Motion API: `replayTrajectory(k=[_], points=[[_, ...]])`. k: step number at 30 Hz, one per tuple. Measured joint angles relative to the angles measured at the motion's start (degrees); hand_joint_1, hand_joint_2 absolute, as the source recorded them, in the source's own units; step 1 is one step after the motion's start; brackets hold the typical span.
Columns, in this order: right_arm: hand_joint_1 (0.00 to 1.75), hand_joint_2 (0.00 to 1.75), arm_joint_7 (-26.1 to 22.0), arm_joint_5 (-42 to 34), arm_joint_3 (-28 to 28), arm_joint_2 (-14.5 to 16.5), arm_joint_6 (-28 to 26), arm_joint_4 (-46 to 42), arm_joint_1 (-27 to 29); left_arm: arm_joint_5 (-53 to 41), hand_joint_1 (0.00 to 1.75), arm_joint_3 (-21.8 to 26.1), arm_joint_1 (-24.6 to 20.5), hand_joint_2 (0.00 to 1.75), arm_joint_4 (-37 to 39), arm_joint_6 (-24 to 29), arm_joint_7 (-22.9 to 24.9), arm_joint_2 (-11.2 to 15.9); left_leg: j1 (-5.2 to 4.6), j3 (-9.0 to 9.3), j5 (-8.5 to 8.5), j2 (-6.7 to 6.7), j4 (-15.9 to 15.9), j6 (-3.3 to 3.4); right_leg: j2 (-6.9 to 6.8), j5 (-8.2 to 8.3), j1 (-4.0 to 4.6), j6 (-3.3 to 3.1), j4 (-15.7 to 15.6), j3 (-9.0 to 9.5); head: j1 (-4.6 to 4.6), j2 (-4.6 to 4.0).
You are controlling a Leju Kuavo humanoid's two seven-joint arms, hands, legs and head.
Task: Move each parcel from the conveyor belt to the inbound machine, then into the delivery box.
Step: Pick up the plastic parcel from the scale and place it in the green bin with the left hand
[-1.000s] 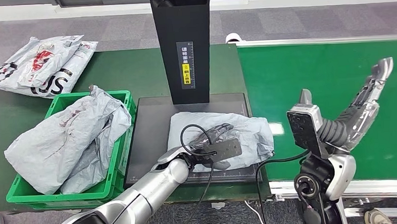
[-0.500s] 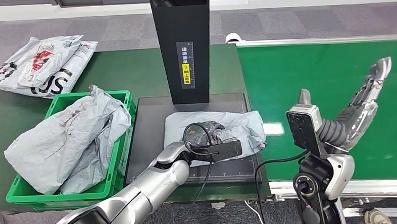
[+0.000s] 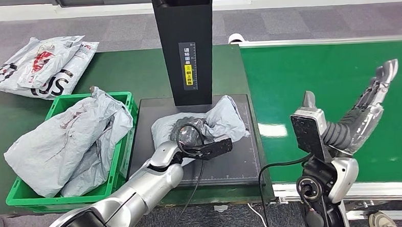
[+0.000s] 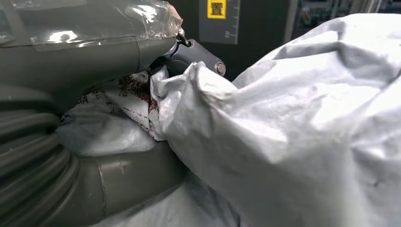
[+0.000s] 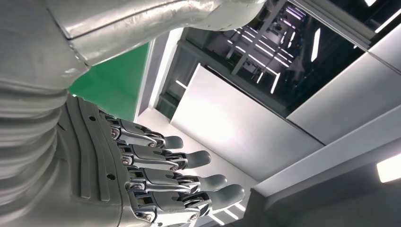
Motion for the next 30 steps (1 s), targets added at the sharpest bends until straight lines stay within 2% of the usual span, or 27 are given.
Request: replayTrajectory(k=[4,10,15,21,26,30], points=[[0.0,1.75,0.0,0.0,0.0,0.0,-0.2,0.0,0.3,-0.4,1.75,0.0,0.0,1.75,0.1,1.7,0.1,0.4,0.0,0.0,0.0,0.0,0.0,0.0,0.0,0.0,0.0,0.0,0.0,0.0,0.0,-0.02],[0.0,1.75,0.5,0.3,0.0,0.0,-0.3,-0.4,1.8,-4.5,1.75,0.4,-0.3,1.75,-3.9,9.6,-0.4,2.0,0.0,0.0,0.02,-0.01,0.0,-0.01,0.0,0.0,0.02,0.0,0.0,-0.02,0.0,0.0],[0.0,1.75,0.8,0.8,0.0,0.0,-0.3,-1.8,3.6,-13.9,1.75,3.8,0.0,1.75,-20.5,7.8,0.7,6.0,0.02,-0.07,0.02,0.0,0.0,-0.02,0.01,0.0,0.02,-0.01,0.0,-0.08,0.0,0.0],[0.0,1.75,0.6,0.9,-0.1,-0.1,-0.3,-3.5,5.3,-20.2,1.75,8.3,2.1,1.75,-38.5,6.5,0.8,10.0,0.02,-0.09,-0.01,0.07,0.0,0.0,0.04,-0.01,0.01,-0.01,0.0,-0.12,0.0,0.0],[0.0,1.75,-0.1,0.6,-0.3,-0.3,-0.3,-4.5,6.2,-23.3,1.75,11.2,3.7,1.75,-48.7,6.4,1.3,12.4,0.03,-0.09,0.0,0.07,0.0,0.0,0.04,-0.01,0.02,-0.01,0.0,-0.11,0.0,0.0],[0.0,1.75,-1.1,-0.6,-0.3,-0.6,-0.3,-5.2,7.5,-27.7,1.75,13.8,5.0,1.75,-55.9,7.4,2.8,15.5,0.04,-0.09,0.0,0.1,0.0,-0.01,0.05,-0.01,0.02,-0.01,0.0,-0.11,0.0,-0.01]])
